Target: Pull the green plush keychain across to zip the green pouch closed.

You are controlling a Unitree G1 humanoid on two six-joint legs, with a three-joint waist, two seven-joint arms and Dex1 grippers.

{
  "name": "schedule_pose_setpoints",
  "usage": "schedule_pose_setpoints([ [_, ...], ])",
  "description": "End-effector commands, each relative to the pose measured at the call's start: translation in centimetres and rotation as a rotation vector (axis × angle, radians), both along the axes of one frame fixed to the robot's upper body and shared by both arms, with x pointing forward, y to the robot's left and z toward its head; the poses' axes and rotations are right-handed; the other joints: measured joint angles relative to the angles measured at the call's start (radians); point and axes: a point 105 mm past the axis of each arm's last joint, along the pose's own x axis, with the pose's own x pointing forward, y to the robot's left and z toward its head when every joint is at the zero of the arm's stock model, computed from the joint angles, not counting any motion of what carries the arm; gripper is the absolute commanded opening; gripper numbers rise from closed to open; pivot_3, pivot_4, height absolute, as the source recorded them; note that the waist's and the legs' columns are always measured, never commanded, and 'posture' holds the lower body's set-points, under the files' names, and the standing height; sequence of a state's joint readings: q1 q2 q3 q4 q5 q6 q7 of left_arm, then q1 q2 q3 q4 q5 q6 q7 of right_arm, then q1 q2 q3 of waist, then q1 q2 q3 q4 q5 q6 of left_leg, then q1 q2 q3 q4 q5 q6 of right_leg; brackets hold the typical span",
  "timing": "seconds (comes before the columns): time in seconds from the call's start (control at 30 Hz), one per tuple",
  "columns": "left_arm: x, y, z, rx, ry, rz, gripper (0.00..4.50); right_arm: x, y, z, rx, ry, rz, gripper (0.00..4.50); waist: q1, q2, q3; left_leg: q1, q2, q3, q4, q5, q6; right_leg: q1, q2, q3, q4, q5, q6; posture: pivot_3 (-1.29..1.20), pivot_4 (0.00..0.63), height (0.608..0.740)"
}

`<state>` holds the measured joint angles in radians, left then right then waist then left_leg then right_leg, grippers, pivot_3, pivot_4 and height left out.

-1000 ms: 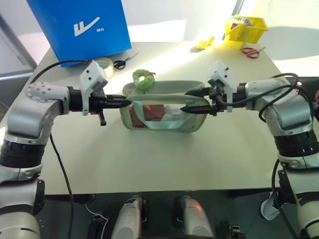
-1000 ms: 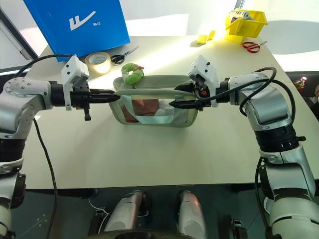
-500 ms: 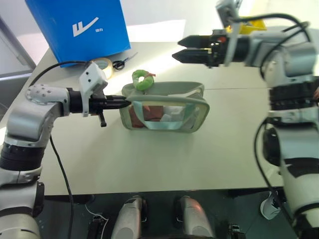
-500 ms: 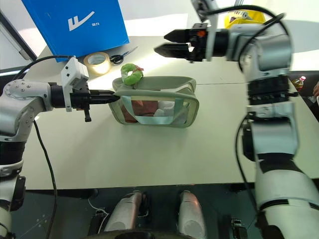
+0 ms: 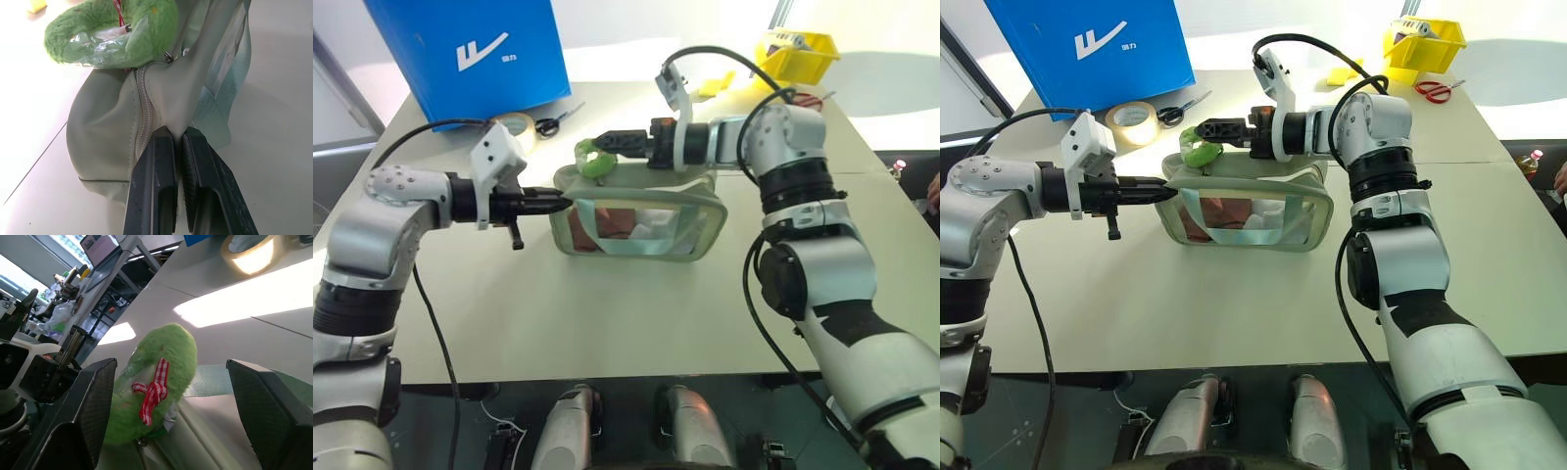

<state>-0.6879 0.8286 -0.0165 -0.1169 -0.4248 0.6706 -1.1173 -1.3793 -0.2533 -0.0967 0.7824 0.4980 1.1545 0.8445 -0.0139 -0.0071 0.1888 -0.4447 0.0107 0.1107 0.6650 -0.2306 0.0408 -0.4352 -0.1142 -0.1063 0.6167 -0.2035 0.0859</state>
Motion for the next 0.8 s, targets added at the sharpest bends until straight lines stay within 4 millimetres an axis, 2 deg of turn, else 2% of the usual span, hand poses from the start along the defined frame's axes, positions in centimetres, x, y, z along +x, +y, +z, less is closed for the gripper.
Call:
schedule_pose_setpoints([
  [0.03,-0.4,-0.3,0.2,0.017,-0.01,-0.023,0.0,-1.3,0.9,2.5,0.03,-0.078,0.079,3.71,0.001,0.0,0.0,0.0,0.0,0.0,0.0,0.0,0.0,0.0,0.0,0.0,0.0,0.0,0.0,0.0,0.15,0.74],
  [0.17,-0.3,-0.2,0.2,0.02,-0.012,-0.017,0.0,-1.4,0.9,2.0,-0.008,-0.109,0.092,3.71,0.0,0.0,0.0,0.0,0.0,0.0,0.0,-0.003,0.005,0.0,0.0,0.0,0.0,0.0,0.0,0.0,0.15,0.74],
  [0.2,-0.3,-0.2,0.2,0.021,-0.012,-0.015,0.0,-1.4,0.9,1.8,-0.016,-0.117,0.09,3.47,0.0,0.0,0.0,0.0,0.0,0.0,0.0,-0.003,0.005,0.0,0.0,0.0,0.0,0.0,0.0,0.0,0.15,0.74],
  [0.27,-0.2,-0.1,0.2,0.023,-0.014,-0.012,0.0,-1.3,0.8,1.5,-0.03,-0.14,0.091,2.81,0.0,0.0,0.0,0.0,0.0,0.0,0.0,-0.003,0.005,0.0,0.0,0.0,0.0,0.0,0.0,0.0,0.15,0.74],
  [0.43,-0.1,-0.1,0.2,0.023,-0.019,-0.008,0.0,-0.9,0.4,1.4,-0.046,-0.186,0.063,0.28,0.0,0.0,0.0,0.0,0.0,0.0,0.0,-0.003,0.005,0.0,0.0,0.0,0.0,0.0,0.0,0.0,0.15,0.74],
  [0.47,-0.1,-0.1,0.2,0.022,-0.019,-0.008,0.0,-0.6,0.1,1.6,-0.058,-0.215,0.04,0.02,0.001,0.0,0.0,0.0,0.0,0.0,0.0,-0.003,0.005,0.0,0.0,0.0,0.0,0.0,0.0,0.0,0.15,0.74],
  [0.57,0.0,-0.1,0.1,0.024,-0.019,-0.008,0.0,0.3,-1.7,2.8,-0.085,-0.308,-0.052,0.02,0.003,0.0,0.0,0.0,0.0,0.0,0.0,-0.003,0.005,0.0,0.0,0.0,0.0,0.0,0.0,0.0,0.15,0.74],
  [0.63,0.0,-0.1,0.1,0.025,-0.019,-0.007,0.0,0.5,-3.6,3.9,-0.101,-0.373,-0.121,0.02,0.003,0.0,0.0,0.0,0.0,0.0,0.0,-0.003,0.005,0.0,0.0,0.0,0.0,0.0,0.0,0.0,0.15,0.74],
  [0.7,0.0,0.0,0.1,0.027,-0.019,-0.008,0.0,0.3,-5.6,4.9,-0.115,-0.42,-0.182,0.02,0.001,0.0,0.0,0.0,0.0,0.0,0.0,-0.003,0.005,0.0,0.0,0.0,-0.001,0.0,0.0,0.0,0.15,0.74],
  [0.8,0.2,0.2,0.0,0.037,-0.022,-0.006,0.0,-0.1,-8.7,5.3,-0.198,-0.495,-0.288,0.02,0.002,0.0,0.0,0.0,0.0,0.0,-0.001,-0.003,0.004,-0.001,0.0,0.0,-0.001,0.0,0.0,0.0,0.15,0.74],
])
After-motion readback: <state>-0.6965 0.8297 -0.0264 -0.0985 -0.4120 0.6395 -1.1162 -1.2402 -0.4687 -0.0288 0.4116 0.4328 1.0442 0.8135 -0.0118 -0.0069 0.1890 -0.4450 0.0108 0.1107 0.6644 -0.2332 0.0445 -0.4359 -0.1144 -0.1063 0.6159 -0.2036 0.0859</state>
